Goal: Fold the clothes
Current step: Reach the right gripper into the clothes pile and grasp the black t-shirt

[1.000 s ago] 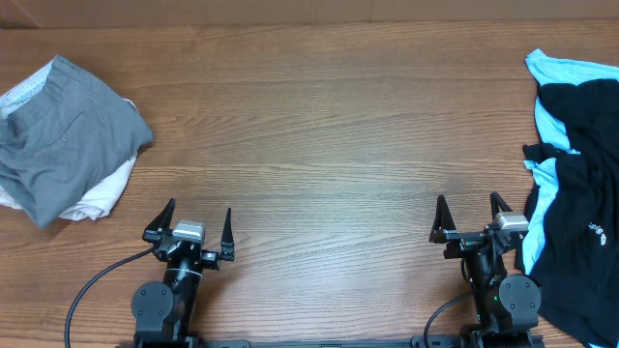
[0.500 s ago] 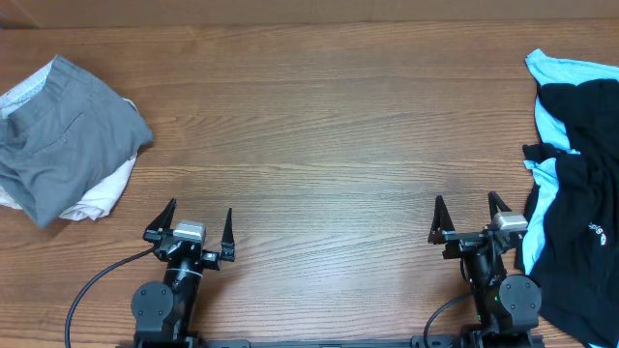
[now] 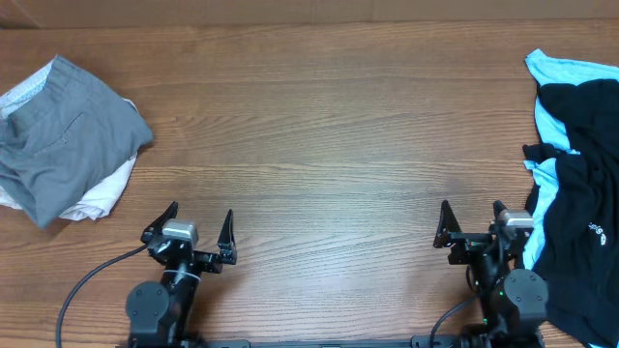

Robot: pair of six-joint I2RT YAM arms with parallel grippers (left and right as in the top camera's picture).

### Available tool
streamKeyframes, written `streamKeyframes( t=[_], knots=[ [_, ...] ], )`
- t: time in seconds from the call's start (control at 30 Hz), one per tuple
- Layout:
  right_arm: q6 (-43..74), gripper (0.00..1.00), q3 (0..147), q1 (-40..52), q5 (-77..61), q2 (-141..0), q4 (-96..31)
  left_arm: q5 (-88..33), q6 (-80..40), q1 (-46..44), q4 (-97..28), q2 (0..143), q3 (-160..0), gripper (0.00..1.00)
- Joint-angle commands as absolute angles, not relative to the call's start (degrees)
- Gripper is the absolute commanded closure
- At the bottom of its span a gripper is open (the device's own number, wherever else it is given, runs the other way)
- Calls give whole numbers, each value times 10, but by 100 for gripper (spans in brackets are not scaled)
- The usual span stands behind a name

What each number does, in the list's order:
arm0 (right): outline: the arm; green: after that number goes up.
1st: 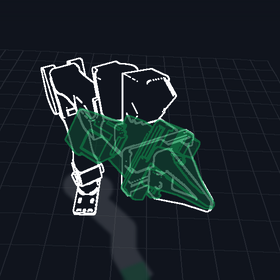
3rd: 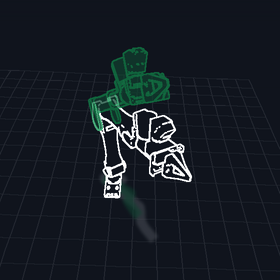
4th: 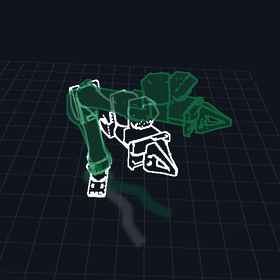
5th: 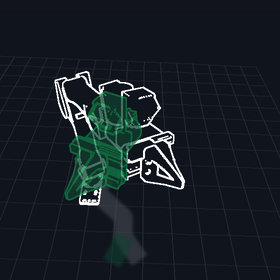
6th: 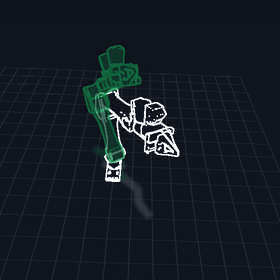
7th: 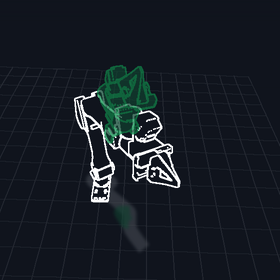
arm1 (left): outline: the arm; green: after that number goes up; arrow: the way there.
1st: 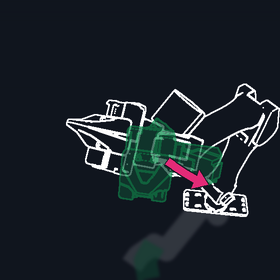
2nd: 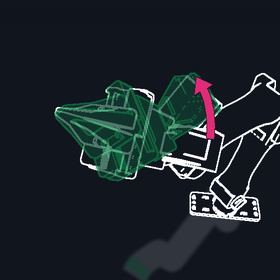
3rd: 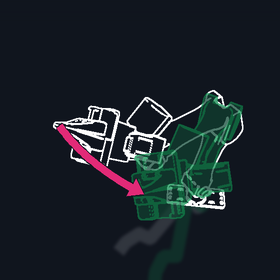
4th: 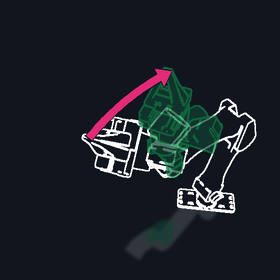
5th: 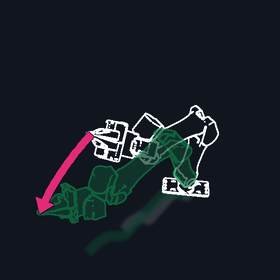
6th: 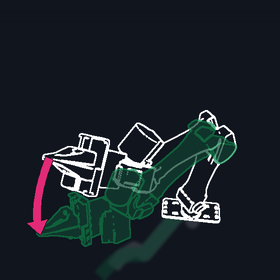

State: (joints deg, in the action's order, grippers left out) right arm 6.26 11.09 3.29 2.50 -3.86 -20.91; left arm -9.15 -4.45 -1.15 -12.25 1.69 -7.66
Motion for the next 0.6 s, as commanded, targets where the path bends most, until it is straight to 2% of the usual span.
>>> streamKeyframes(
  t=[0.0,0.33,0.57],
  knots=[
    [79,0,185,29,53,-81,-227,-101,-67,-15,-143,56,-142,0],
    [79,0,340,29,54,-317,-320,-119,-64,-15,-258,273,-315,0],
    [79,0,456,29,38,-578,-404,-120,-64,-15,-384,428,-446,0]
  ],
)
